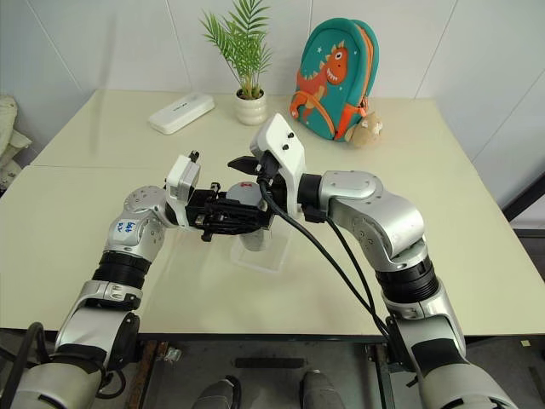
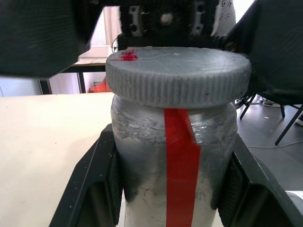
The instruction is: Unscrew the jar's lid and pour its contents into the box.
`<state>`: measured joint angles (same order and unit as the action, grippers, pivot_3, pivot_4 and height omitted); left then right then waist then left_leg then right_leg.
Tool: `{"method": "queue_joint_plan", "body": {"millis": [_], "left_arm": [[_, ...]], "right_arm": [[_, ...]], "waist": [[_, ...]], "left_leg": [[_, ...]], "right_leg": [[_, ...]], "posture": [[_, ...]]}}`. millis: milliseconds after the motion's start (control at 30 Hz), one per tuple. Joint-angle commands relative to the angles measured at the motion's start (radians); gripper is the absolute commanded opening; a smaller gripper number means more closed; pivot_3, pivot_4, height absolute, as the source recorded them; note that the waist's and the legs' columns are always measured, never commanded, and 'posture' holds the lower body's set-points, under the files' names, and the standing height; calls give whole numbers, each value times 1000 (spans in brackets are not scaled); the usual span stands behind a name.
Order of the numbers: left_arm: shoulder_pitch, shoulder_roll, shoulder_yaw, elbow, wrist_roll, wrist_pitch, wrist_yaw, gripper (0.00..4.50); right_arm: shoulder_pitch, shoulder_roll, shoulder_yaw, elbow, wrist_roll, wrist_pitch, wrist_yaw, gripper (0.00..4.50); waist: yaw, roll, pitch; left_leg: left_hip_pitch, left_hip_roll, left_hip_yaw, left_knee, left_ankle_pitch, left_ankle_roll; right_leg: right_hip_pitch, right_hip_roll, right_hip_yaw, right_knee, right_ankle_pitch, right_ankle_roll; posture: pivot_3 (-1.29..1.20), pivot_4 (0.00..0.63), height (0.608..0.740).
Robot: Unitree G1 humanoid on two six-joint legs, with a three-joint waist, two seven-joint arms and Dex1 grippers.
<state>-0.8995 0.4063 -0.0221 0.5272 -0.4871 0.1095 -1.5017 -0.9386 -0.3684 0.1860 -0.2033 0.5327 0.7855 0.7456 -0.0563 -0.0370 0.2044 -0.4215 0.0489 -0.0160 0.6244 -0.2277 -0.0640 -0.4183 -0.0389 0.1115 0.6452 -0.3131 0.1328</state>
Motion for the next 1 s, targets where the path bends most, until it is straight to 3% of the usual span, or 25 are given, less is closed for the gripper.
{"method": "queue_joint_plan", "body": {"millis": [33, 1000], "left_arm": [[-27, 1, -2, -23, -14, -10, -89, 2070], [-17, 11, 3, -20, -12, -12, -84, 2070]], "right_arm": [[-37, 9, -16, -3, -11, -32, 11, 4467], [63, -189, -126, -183, 58, 110, -21, 4467]], "waist": [[0, 0, 0], [1, 0, 0]], "left_leg": [[0, 0, 0, 0, 0, 0], [0, 0, 0, 0, 0, 0]], "right_leg": [[0, 0, 0, 0, 0, 0], [0, 0, 0, 0, 0, 0]], "posture": [[0, 150, 740], [0, 150, 740]]}}
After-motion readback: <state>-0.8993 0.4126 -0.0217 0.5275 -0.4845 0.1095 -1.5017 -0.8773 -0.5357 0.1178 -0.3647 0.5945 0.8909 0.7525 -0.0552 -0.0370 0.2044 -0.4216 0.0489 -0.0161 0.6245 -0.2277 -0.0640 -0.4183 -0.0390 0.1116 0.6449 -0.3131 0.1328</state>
